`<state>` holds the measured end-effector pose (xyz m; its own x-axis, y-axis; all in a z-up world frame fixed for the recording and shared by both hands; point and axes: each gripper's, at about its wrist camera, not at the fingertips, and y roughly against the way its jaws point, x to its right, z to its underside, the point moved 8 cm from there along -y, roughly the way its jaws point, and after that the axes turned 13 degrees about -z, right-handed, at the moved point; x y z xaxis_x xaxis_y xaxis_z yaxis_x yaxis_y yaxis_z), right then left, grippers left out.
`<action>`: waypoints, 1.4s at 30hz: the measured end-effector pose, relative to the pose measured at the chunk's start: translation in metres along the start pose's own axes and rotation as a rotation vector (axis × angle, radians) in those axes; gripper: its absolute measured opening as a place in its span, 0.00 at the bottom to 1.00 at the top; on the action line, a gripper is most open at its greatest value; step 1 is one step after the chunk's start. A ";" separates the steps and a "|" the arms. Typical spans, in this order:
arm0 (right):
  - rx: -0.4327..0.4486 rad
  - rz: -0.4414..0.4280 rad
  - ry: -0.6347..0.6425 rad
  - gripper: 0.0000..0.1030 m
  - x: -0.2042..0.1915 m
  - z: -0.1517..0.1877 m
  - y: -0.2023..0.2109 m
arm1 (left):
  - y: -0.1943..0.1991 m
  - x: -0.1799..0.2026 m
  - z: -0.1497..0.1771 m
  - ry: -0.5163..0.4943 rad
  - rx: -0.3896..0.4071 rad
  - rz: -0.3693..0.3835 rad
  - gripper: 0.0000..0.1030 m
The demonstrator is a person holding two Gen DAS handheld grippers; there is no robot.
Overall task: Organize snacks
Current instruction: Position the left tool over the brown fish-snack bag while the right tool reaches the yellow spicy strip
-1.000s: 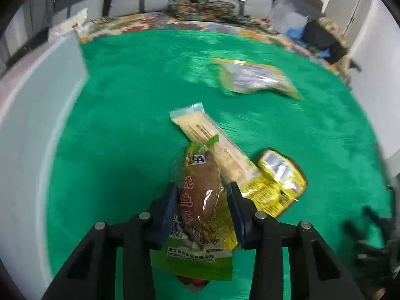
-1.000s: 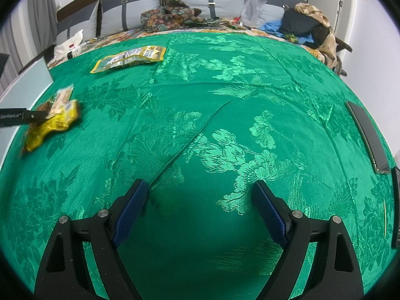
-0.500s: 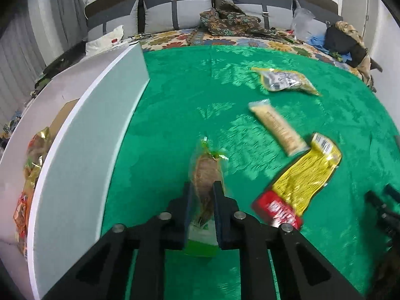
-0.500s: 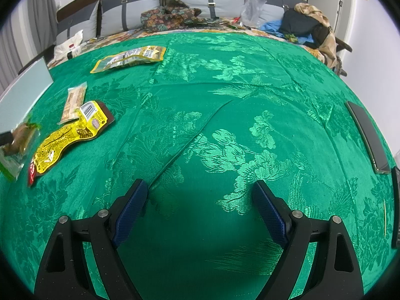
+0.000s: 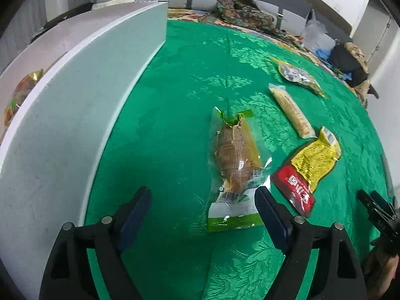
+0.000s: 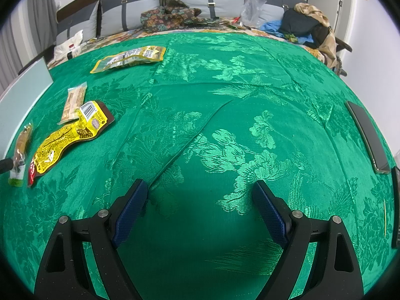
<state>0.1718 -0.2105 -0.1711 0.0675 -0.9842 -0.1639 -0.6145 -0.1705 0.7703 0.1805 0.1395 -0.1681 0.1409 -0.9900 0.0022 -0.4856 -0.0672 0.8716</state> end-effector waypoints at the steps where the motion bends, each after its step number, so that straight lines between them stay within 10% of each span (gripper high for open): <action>1: 0.000 0.000 0.000 0.86 0.000 0.000 0.000 | 0.001 0.004 -0.002 -0.005 0.002 0.017 0.82; 10: 0.000 -0.001 0.000 0.86 0.000 0.000 0.000 | -0.024 0.036 -0.027 -0.024 0.001 -0.076 0.83; 14: 0.000 -0.001 -0.001 0.86 0.000 0.000 0.000 | -0.034 0.029 -0.027 -0.067 0.034 -0.176 1.00; 42: 0.000 -0.001 -0.001 0.86 0.000 0.000 -0.001 | -0.037 0.013 -0.029 -0.136 0.110 -0.107 1.00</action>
<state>0.1727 -0.2107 -0.1715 0.0674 -0.9840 -0.1650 -0.6145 -0.1712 0.7701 0.2259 0.1326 -0.1862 0.0824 -0.9836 -0.1606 -0.5669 -0.1788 0.8042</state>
